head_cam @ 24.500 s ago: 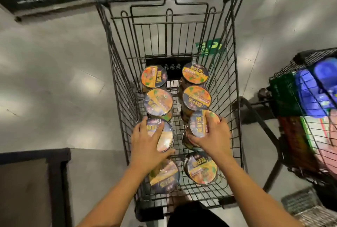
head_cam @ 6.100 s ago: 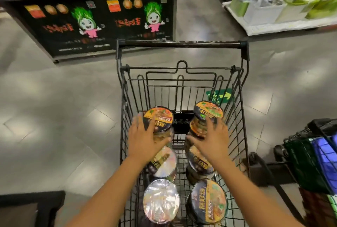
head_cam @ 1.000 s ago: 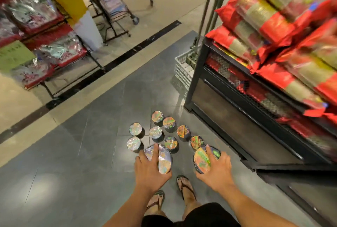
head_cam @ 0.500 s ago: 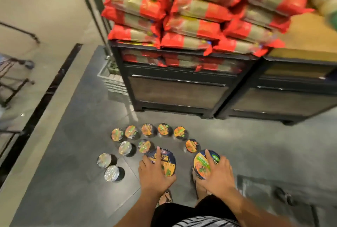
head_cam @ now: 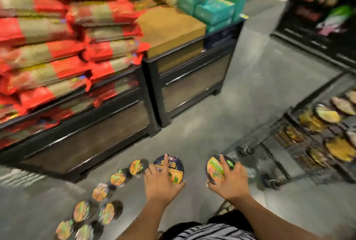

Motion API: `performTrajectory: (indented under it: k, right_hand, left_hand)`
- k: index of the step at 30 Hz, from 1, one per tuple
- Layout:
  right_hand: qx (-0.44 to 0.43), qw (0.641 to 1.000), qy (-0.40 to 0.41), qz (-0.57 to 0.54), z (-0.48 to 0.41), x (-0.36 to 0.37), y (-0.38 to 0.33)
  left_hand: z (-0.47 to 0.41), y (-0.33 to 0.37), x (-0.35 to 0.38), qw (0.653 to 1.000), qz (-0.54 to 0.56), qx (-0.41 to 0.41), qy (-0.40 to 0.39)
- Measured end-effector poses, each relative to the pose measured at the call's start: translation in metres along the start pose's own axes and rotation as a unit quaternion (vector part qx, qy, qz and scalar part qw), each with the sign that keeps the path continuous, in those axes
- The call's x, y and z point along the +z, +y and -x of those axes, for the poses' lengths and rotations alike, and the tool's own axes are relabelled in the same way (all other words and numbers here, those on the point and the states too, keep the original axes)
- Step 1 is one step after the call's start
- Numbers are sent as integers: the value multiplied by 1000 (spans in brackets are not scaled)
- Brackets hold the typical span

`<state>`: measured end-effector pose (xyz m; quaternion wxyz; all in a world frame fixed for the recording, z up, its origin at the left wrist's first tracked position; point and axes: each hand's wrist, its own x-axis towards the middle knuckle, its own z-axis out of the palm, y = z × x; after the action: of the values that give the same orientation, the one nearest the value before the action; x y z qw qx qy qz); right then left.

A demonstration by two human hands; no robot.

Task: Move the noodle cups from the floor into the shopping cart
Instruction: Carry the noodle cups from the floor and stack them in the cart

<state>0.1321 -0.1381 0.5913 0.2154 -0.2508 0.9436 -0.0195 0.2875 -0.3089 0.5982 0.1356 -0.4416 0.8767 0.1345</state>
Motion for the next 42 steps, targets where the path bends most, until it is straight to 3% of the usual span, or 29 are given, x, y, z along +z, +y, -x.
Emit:
performTrajectory:
  k: [6,10,23,28,34,39,42]
  right_hand:
    - [95,992,28,-75,-40,-50,106]
    - [129,982,97,-99,-61,-83,171]
    - [304,877,223,-298,-163,-193,325]
    - [408,840,251,-256,-207,-221,372]
    - [535,749,248,-302,-237,-242,400]
    - [580,687,269,-345,-238,-257,426]
    - [569,689,288,-344,-233,-271,450]
  left_hand:
    - [-44,139,-3,995,-20,99,18]
    - [-67,236,-8,987,-11,159,31]
    - [-171,501,-93,918,53,383,83]
    - [-225,596,-105,878,59,474,43]
    - [-272,682,-105,836,56,546,-30]
    - [-283,747,-101,801,49,589,-100]
    - [-279,778,-97,800,62,584,-120]
